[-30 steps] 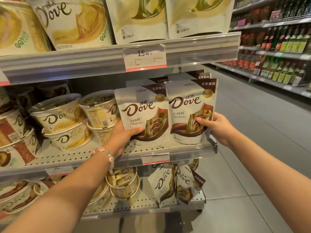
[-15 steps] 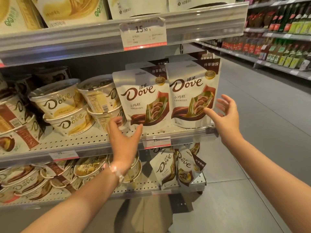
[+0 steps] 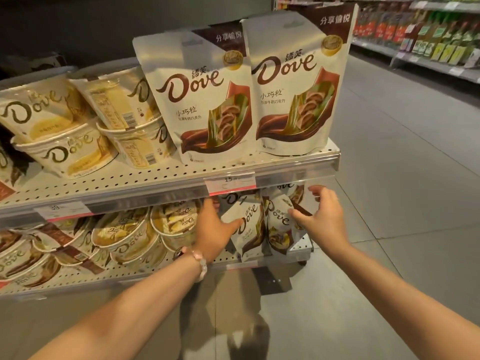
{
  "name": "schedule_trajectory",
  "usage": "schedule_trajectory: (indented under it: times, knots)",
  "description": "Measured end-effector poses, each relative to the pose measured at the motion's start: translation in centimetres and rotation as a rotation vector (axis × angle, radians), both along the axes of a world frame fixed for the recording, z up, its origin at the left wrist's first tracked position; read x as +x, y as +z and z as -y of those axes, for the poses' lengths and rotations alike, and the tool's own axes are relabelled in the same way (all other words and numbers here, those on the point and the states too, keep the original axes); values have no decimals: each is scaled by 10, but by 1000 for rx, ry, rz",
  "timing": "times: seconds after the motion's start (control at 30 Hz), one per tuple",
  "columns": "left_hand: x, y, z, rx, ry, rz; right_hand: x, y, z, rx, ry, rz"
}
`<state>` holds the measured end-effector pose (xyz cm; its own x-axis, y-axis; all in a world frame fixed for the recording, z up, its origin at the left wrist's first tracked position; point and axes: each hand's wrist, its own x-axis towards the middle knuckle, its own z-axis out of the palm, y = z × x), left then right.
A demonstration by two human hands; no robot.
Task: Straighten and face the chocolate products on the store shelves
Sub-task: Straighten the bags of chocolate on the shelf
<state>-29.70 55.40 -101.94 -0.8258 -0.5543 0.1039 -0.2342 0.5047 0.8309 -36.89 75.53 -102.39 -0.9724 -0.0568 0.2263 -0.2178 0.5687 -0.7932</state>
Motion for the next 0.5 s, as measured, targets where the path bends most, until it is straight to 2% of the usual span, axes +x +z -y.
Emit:
schedule_trajectory:
  times: [0.13, 0.27, 0.33, 0.5]
  knots:
    - [-13, -19, -7, 217, 67, 43, -5, -16, 7, -297, -194, 294]
    - [-16, -31, -7, 465, 114, 4, 4, -33, 11, -541, -226, 490]
    - [-18, -35, -7, 559, 100, 5, 3, -41, 15, -565, -202, 541]
    - [-25, -35, -4, 608, 138, 21, -12, -47, 19, -626, -208, 544]
